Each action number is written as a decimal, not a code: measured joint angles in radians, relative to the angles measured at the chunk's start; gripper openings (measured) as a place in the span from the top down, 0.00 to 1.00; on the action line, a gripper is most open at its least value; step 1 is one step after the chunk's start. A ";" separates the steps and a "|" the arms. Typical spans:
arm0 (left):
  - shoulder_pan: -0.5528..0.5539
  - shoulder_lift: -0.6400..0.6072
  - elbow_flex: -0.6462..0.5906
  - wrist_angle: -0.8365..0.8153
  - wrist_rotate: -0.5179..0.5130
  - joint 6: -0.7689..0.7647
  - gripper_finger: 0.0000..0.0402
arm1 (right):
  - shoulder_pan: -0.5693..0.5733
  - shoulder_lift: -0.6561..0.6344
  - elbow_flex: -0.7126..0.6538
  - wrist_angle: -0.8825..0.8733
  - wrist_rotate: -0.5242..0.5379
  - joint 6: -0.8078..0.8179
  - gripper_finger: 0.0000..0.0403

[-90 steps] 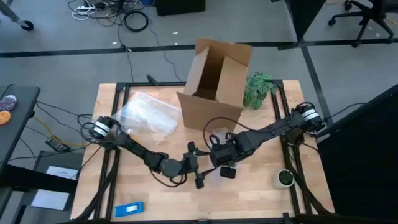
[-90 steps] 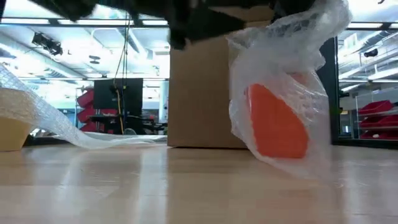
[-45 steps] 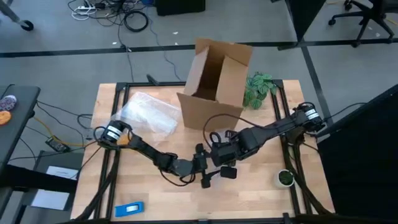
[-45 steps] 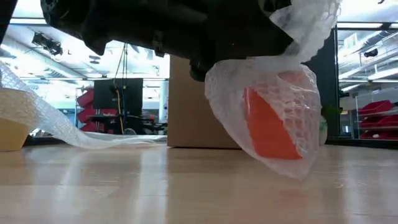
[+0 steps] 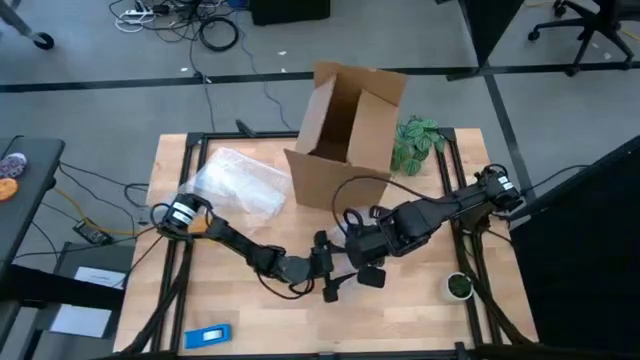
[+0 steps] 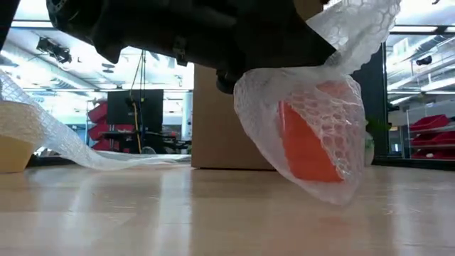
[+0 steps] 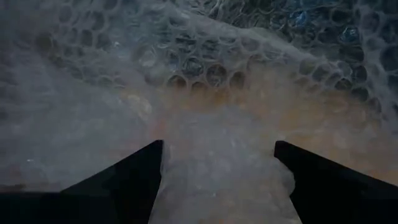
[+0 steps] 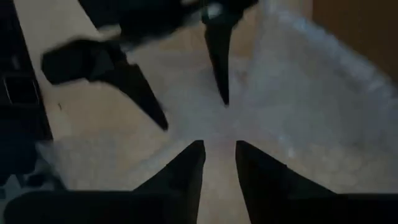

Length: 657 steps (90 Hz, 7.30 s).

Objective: Wrap mug
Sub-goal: Wrap the orange mug with transparent bubble wrap

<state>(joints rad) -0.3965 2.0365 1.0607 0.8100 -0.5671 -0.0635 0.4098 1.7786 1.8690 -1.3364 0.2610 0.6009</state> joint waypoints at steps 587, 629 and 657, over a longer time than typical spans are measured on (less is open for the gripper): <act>-0.113 -0.014 -0.121 -0.134 -0.158 -0.367 0.28 | 0.005 -0.235 -0.622 0.671 -0.020 -0.091 0.81; -0.080 -0.014 -0.122 0.008 -0.139 -0.355 0.28 | -0.029 -0.080 -0.650 0.632 -0.039 -0.085 0.81; -0.098 -0.028 -0.120 -0.088 0.048 -0.323 0.28 | -0.028 -0.055 -0.650 0.626 -0.053 -0.447 0.81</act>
<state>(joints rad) -0.4948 2.0083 0.9409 0.7223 -0.5187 -0.3863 0.3817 1.7238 1.2186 -0.7100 0.2085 0.1535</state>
